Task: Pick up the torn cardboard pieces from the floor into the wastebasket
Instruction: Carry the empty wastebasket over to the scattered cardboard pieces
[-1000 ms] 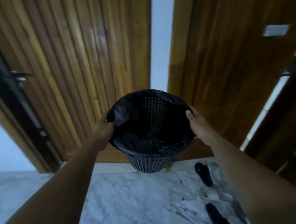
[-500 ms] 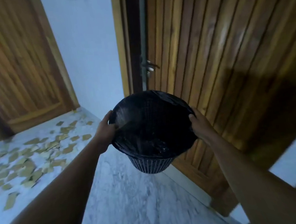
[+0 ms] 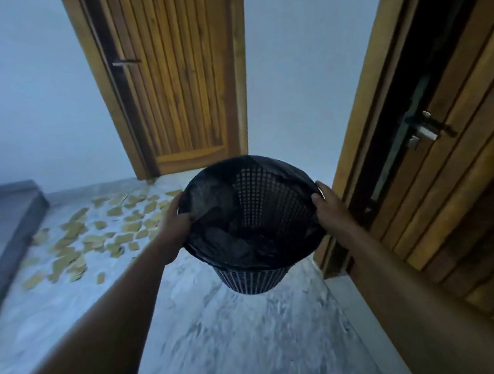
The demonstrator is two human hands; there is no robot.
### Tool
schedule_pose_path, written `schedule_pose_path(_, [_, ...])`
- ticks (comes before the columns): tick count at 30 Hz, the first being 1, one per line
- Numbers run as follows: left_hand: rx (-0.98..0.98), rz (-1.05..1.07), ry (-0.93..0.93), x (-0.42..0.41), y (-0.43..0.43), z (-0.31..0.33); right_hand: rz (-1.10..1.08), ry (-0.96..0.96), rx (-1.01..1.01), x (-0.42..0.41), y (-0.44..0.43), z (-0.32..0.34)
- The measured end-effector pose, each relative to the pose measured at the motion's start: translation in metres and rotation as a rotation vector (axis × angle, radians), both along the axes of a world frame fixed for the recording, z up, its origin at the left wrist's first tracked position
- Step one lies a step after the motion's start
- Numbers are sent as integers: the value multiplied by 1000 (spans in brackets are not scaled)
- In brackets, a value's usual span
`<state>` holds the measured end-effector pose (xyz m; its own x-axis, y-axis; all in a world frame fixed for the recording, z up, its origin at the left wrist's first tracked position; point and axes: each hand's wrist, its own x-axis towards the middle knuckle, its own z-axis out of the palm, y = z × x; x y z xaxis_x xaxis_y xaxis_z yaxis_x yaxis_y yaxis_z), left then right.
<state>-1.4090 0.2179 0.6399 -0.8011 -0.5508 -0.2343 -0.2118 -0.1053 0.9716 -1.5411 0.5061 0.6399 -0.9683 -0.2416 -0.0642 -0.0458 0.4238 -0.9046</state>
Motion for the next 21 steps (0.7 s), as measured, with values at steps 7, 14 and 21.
schedule_pose_path(7, [9,73,-2,-90,-136,-6,-24,-119,-72,-101,-146,-18])
schedule_pose_path(14, [-60,-13,-6,-219,-238,-24,-91,-158,-126,-207,-240,-51])
schedule_pose_path(21, [-87,-140,-72,-376,-313,-72,-266,-170,-156,-329,-303,-104])
